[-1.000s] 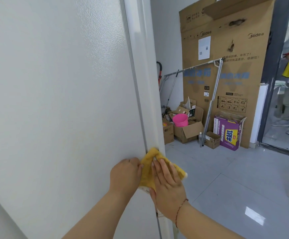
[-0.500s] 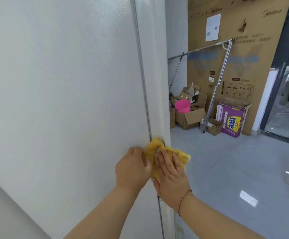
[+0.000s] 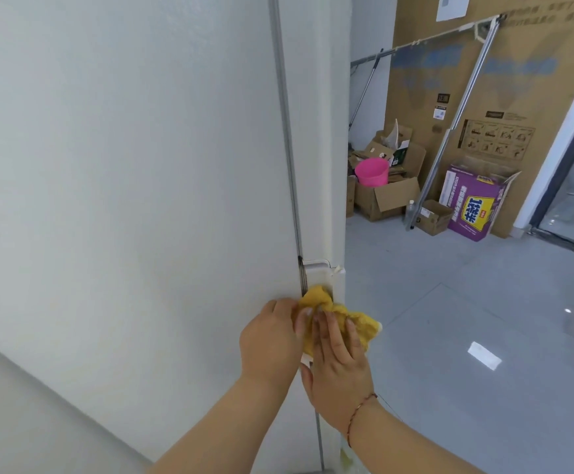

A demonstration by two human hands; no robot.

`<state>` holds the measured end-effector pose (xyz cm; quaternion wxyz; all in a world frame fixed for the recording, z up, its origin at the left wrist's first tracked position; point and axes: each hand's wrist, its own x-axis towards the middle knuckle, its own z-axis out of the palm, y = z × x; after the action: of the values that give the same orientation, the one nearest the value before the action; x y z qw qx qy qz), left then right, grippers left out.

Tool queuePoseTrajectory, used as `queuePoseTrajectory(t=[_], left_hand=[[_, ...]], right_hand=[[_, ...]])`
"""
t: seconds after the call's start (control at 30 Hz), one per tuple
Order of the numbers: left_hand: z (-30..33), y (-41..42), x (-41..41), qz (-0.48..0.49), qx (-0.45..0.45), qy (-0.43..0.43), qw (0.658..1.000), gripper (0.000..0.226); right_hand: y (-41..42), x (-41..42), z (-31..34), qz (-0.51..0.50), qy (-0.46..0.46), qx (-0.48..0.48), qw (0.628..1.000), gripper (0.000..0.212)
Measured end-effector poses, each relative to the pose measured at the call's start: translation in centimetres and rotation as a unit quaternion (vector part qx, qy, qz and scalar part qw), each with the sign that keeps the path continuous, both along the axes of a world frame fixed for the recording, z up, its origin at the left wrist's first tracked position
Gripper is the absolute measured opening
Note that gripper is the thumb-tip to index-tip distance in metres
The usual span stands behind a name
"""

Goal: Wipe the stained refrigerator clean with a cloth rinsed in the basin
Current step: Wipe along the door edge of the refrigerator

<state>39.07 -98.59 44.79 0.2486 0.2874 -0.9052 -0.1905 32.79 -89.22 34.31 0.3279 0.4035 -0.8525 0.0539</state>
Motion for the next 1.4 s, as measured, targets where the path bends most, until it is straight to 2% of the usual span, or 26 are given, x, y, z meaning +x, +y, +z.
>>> queuePoseTrajectory(t=[0.2, 0.33, 0.4, 0.57, 0.67, 0.77, 0.9, 1.0, 1.17, 1.4], left_hand=[[-2.6, 0.5, -0.4, 0.016, 0.034, -0.060, 0.997, 0.032], [-2.8, 0.8, -0.2, 0.025, 0.041, -0.049, 0.998, 0.034], [-2.6, 0.7, 0.0, 0.017, 0.045, -0.013, 0.999, 0.032], [-1.3, 0.1, 0.1, 0.020, 0.034, 0.146, 0.989, 0.035], [-1.9, -0.1, 0.1, 0.028, 0.044, 0.164, 0.985, 0.034], [-3.2, 0.3, -0.1, 0.039, 0.065, 0.157, 0.985, 0.037], [-5.0, 1.1, -0.2, 0.052, 0.129, 0.115, 0.984, 0.016], [-6.3, 1.7, -0.3, 0.056, 0.177, 0.087, 0.979, 0.011], [-8.3, 2.1, -0.7, 0.077, 0.256, 0.079, 0.960, 0.013], [-12.2, 2.4, -1.6, 0.128, 0.344, 0.041, 0.929, 0.020]], right_hand=[[1.3, -0.4, -2.5, 0.031, -0.005, 0.051, 0.998, 0.064], [1.7, -1.1, -1.8, 0.072, 0.003, 0.014, 0.997, 0.059], [1.7, -1.5, -0.4, 0.089, 0.026, -0.018, 0.996, 0.057], [0.6, -2.7, 3.7, 0.082, 0.083, -0.077, 0.990, 0.062], [0.5, -3.1, 3.2, 0.081, 0.094, -0.066, 0.990, 0.067], [0.4, -3.2, 1.4, 0.080, 0.089, -0.060, 0.991, 0.067], [0.8, -2.8, -1.6, 0.094, 0.063, -0.042, 0.993, 0.067], [1.3, -2.7, -3.6, 0.103, 0.040, -0.016, 0.994, 0.064], [2.1, -2.4, -6.8, 0.113, -0.001, 0.039, 0.993, 0.057], [3.1, -1.9, -10.2, 0.126, -0.062, 0.094, 0.986, 0.061]])
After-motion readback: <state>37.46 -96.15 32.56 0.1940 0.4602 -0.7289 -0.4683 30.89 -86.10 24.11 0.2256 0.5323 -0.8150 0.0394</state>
